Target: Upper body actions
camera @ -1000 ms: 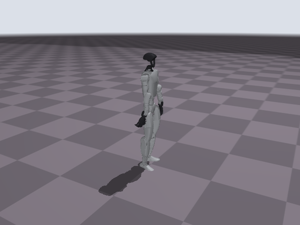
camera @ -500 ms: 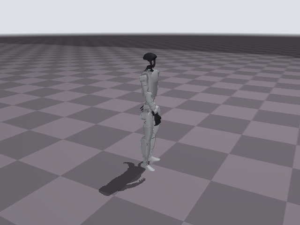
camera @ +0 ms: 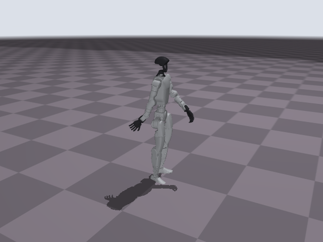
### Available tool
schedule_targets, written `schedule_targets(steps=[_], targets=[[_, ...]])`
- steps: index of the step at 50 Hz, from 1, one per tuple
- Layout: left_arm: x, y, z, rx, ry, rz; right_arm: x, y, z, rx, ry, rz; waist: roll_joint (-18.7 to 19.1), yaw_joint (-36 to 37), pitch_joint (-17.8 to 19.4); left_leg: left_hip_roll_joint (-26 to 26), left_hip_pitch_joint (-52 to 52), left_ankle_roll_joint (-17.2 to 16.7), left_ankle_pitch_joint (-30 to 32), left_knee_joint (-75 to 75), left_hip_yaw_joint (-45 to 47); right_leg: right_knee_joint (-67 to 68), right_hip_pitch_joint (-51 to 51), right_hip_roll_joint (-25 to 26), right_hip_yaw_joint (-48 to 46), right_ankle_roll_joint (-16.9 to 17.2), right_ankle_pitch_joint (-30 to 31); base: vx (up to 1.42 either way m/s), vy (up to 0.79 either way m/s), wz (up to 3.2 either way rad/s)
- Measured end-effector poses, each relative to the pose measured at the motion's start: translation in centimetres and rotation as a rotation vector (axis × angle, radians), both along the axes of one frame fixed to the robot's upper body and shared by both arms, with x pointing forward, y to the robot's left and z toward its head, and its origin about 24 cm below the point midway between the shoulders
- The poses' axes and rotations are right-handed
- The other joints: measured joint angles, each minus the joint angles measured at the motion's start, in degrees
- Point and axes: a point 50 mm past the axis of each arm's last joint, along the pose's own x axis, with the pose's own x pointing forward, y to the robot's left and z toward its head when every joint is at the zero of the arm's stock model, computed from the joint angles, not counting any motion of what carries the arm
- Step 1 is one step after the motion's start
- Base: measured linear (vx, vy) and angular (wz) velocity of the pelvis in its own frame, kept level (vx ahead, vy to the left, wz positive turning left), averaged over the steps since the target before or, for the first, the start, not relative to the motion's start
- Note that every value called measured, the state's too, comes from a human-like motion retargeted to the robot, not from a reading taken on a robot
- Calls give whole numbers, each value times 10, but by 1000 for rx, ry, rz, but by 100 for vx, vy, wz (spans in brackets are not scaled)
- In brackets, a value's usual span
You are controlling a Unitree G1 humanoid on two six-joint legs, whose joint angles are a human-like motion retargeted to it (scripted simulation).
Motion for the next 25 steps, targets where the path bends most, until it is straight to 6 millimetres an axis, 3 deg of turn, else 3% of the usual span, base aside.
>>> schedule_targets(steps=[3, 5, 7, 11, 14, 17, 20, 23, 25], targets=[[-71, 25, -46, 55, 291, 86, 74, 6, -23, 180, -96, 290, 5, 3, 2, 1, 13, 2, -1, -7, 7, 3, 1, 7, 10, -3, 0, 0, -1, -16], [-136, 42, -70, 96, 541, 188, 136, 19, -34, 307, -192, 512, 11, 0, 4, 3, 22, 2, -2, -11, 14, 5, 0, 12, 21, -5, 1, 0, -3, -35], [-213, 58, -79, 133, 853, 316, 201, 47, -39, 437, -332, 718, 16, -7, 4, 5, 31, 0, -5, -15, 25, 7, -3, 16, 35, -7, 3, 2, -3, -51], [-358, 66, -53, 127, 1464, 541, 307, 129, -19, 709, -682, 972, 22, -16, 5, 11, 47, -6, -11, -21, 54, 11, -12, 26, 64, -11, 6, 7, -2, -65], [-431, 61, -25, 49, 1665, 631, 353, 187, 13, 916, -931, 993, 25, -16, 4, 17, 55, -10, -16, -25, 75, 16, -22, 33, 86, -12, 8, 9, -2, -62], [-475, 51, -6, 9, 1696, 712, 376, 225, 45, 1098, -1140, 947, 28, -14, 1, 22, 57, -14, -19, -27, 88, 18, -30, 39, 98, -11, 9, 5, 1, -35], [-499, 42, 11, 18, 1774, 817, 383, 242, 65, 1218, -1296, 938, 30, -20, -6, 24, 53, -14, -20, -28, 83, 18, -31, 40, 97, -9, 6, 1, -1, 10], [-496, 45, 12, 32, 1817, 878, 374, 237, 60, 1205, -1341, 965, 27, -31, -11, 22, 48, -12, -17, -26, 66, 16, -24, 37, 86, -7, 1, 4, -3, 47], [-478, 52, 0, 42, 1758, 862, 360, 222, 43, 1143, -1289, 978, 22, -37, -14, 18, 45, -11, -16, -24, 54, 14, -18, 33, 76, -7, -3, 5, -1, 55]])
